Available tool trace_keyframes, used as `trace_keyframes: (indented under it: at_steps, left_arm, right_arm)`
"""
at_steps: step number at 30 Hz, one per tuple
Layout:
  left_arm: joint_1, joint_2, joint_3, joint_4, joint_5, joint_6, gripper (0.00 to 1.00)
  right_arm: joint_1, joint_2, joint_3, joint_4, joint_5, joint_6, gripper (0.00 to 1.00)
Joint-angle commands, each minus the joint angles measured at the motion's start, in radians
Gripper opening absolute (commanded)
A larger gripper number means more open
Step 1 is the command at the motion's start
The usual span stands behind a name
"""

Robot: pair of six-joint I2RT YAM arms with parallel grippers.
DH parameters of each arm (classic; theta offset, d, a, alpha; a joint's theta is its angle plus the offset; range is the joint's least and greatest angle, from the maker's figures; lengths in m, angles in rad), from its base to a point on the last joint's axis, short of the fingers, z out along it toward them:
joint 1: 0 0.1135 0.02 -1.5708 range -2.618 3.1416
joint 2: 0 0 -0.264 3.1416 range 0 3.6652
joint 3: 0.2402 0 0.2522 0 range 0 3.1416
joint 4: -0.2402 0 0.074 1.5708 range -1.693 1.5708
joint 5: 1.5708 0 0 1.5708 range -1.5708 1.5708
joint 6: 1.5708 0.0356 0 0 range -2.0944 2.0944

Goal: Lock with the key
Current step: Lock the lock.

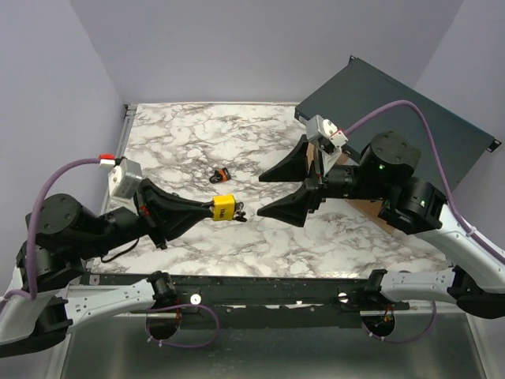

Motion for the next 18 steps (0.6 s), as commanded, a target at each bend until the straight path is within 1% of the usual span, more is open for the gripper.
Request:
trace_keyframes:
  at_steps: [1, 5, 11, 18]
  left_arm:
    - [-0.006, -0.025, 0.036, 0.030, 0.071, 0.011, 0.00]
    - [-0.007, -0.026, 0.041, 0.031, 0.084, 0.006, 0.00]
    - [-0.006, -0.028, 0.037, 0.051, 0.108, -0.002, 0.00]
    - [-0.006, -0.035, 0.026, 0.059, 0.108, -0.005, 0.00]
  right_arm:
    - [-0.003, 0.023, 0.035, -0.024, -0.189, 0.003, 0.75]
    - [-0.003, 0.062, 0.047, 0.025, -0.283, 0.031, 0.75]
    - [-0.003, 0.110, 0.040, 0.079, -0.302, 0.046, 0.74]
    - [-0.003, 0.147, 0.042, 0.132, -0.347, 0.072, 0.65]
